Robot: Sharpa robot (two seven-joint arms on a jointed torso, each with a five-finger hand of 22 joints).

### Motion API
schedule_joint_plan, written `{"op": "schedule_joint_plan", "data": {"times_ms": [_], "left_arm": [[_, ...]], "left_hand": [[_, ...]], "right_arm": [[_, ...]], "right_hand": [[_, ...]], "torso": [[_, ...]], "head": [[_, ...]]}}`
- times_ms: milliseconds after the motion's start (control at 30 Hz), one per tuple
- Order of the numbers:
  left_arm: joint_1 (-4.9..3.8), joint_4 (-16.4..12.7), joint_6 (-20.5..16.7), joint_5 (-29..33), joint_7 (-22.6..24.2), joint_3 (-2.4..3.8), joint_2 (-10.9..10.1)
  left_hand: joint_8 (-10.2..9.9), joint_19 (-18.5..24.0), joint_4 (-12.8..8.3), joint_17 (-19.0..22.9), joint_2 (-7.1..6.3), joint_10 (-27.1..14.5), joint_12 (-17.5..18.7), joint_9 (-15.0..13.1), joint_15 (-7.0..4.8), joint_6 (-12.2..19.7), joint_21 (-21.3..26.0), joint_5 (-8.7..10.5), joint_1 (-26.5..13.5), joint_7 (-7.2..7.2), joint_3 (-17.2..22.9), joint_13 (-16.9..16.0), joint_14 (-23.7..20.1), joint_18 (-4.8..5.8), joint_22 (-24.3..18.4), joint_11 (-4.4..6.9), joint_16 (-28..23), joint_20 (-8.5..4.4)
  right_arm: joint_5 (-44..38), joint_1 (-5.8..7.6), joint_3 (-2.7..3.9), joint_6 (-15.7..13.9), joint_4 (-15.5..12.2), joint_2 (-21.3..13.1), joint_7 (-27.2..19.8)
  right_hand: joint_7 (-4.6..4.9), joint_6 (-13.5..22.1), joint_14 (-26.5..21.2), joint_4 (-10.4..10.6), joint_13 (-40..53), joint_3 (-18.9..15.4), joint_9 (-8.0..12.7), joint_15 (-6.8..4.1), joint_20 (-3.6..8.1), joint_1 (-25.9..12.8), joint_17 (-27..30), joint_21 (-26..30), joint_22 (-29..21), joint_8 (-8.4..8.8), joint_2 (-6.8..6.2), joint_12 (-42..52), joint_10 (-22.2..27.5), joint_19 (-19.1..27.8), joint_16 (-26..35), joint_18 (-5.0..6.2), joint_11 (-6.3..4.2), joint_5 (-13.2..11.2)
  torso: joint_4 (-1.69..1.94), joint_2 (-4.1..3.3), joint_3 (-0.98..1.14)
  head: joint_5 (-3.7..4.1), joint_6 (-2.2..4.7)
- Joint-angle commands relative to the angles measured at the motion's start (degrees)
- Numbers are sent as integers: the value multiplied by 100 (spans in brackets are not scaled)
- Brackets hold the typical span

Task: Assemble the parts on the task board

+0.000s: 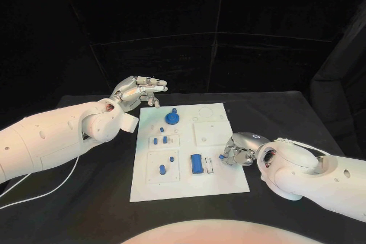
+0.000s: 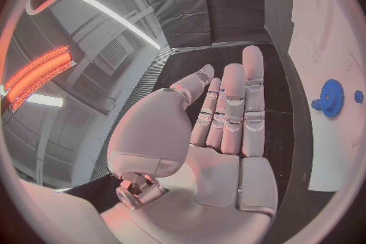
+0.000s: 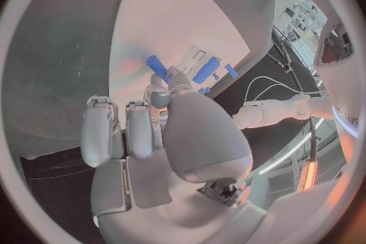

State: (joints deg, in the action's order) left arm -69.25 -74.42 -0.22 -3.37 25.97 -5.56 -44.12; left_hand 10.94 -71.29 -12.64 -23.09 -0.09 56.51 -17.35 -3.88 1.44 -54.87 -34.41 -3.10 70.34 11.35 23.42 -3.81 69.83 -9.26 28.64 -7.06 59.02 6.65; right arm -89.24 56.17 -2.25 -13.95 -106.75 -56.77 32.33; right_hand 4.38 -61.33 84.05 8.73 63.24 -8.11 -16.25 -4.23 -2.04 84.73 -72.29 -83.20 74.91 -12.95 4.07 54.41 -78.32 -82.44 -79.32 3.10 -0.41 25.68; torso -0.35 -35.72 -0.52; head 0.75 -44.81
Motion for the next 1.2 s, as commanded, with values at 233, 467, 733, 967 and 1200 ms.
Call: {"op": "schedule_joint_plan", "data": {"times_ms": [233,467,733,967,1200], "left_arm": [[-9,-25,64,24,6,5,-8],[-10,-32,67,24,-4,5,-12],[-10,-36,77,24,-15,5,-13],[-11,-32,88,24,-22,5,-7],[-11,-23,105,24,-35,5,2]], "left_hand": [[31,-35,-11,5,40,-29,-34,-8,15,46,31,-14,-6,2,-35,-5,-44,-115,-6,-6,26,25],[31,-35,-11,5,40,-29,-34,-8,15,46,31,-14,-6,2,-35,-5,-44,-115,-6,-6,26,25],[31,-35,-11,5,40,-29,-34,-8,15,46,31,-14,-6,2,-35,-5,-44,-115,-6,-6,26,25],[37,-35,-12,11,42,-39,-44,-8,16,55,34,-14,-4,3,-44,-5,-47,-115,-10,-7,30,26],[40,-36,-14,17,39,-56,-52,-6,18,70,38,-13,-6,8,-56,-3,-50,-115,-13,-11,35,27]], "right_arm": [[516,7,2,-449,-22,139,-115],[538,6,2,-241,65,319,-65],[595,6,1,2,142,459,80],[657,6,1,130,188,543,158],[674,6,1,230,228,605,234]], "right_hand": [[-68,-164,292,171,30,247,-63,-32,2,-143,-27,-47,520,78,-194,51,-128,-64,-33,-54,-48,62],[-95,-262,296,365,79,432,-82,-44,12,-312,-66,-58,540,118,-305,105,-196,-74,-55,-58,-70,79],[-124,-362,298,512,112,569,-109,-61,27,-456,-85,-69,560,133,-401,134,-245,-86,-66,-62,-91,124],[-151,-449,303,642,131,687,-141,-76,41,-589,-118,-72,568,133,-448,145,-282,-89,-84,-63,-111,163],[-172,-502,307,686,141,753,-162,-87,50,-633,-143,-73,572,122,-459,152,-305,-91,-99,-64,-127,168]], "torso": [[1,1,-1],[2,-8,3],[6,-8,0],[1,-1,3],[2,-1,5]], "head": [[-2,-14],[-15,-15],[-12,-11],[-9,-21],[-5,-31]]}}
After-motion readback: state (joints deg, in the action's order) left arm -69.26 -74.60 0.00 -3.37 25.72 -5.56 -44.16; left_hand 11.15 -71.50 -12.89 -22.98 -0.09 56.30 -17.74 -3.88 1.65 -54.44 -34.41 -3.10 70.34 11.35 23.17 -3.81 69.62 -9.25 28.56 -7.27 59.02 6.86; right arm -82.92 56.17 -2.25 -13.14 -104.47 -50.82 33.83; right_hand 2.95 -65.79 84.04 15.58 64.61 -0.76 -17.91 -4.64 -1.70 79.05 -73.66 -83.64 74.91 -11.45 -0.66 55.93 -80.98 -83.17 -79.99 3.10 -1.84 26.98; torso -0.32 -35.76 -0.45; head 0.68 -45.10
